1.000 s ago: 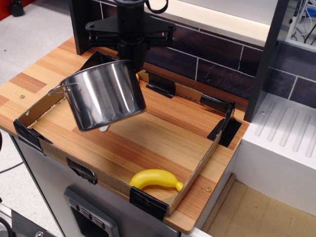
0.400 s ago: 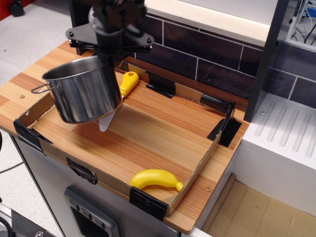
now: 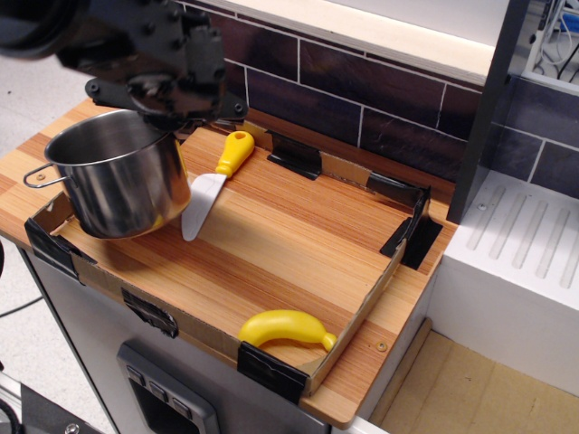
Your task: Upright metal pot
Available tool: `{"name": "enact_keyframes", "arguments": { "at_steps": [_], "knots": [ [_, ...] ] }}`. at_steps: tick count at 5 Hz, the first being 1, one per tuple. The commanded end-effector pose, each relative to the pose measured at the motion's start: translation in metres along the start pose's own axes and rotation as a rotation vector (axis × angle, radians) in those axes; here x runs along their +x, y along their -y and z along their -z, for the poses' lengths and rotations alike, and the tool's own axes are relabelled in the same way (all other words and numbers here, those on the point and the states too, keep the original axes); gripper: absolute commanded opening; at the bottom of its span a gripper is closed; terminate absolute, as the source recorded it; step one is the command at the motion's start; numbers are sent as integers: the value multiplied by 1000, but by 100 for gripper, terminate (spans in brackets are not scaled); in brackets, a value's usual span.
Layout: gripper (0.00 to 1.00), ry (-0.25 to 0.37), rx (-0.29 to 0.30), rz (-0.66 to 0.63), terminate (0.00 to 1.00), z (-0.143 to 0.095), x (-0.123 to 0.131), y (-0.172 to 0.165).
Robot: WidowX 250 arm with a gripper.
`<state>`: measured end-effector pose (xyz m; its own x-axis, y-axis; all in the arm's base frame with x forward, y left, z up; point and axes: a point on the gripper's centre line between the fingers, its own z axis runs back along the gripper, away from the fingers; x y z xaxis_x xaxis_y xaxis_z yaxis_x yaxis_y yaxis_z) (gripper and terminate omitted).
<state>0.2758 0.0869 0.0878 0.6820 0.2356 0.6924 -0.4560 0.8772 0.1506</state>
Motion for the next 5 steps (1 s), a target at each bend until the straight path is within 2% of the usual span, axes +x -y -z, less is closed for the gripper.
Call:
{"name": "enact_keyframes", "arguments": {
  "at_steps": [1,2,3,4,5],
  "knots": [
    [0,44,21,3,0,-5,-1,-8],
    [0,22,24,-2,0,1,-5,-8],
    [100,-46,20,-36,0,2,-7,-7],
    [100,-162,15,-78,0,2,-5,-8],
    [100,-261,38,-96,0,-3,1,-8]
  ]
}}
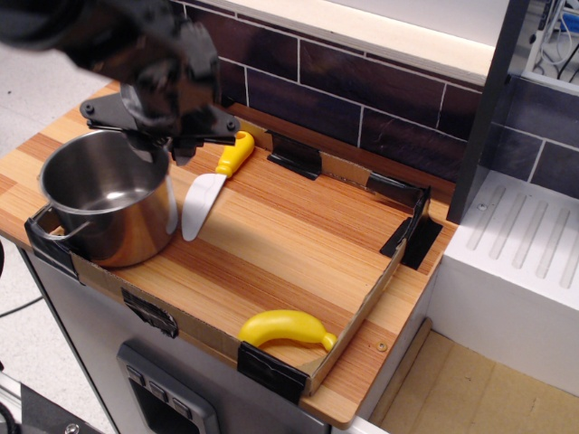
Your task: Upright metal pot
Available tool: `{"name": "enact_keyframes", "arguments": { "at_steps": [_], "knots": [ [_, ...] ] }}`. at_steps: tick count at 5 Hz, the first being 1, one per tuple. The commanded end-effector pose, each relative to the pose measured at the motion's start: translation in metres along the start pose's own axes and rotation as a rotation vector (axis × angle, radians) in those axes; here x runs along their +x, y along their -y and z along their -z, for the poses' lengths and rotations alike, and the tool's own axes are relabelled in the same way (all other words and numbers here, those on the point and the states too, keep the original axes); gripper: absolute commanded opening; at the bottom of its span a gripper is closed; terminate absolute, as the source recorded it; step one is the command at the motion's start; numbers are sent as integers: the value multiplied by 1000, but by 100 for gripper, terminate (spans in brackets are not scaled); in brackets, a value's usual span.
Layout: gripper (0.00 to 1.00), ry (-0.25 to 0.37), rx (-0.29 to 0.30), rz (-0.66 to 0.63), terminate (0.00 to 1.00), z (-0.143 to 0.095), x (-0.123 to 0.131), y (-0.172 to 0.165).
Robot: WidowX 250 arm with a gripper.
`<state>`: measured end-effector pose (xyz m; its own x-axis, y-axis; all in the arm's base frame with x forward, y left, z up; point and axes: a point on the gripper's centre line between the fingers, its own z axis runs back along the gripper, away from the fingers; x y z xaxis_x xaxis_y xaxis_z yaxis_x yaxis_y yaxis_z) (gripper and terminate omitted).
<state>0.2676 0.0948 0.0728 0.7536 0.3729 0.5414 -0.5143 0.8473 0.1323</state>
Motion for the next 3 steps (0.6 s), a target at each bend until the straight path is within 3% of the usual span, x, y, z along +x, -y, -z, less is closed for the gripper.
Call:
{"name": "enact_keyframes", "arguments": {
  "at_steps": [1,2,3],
  "knots": [
    [100,-227,7,-59,0,-28,25,0],
    [100,-307,-33,-99,0,-43,47,2],
    [100,-292,-48,-183,100,-64,68,15]
  ]
}}
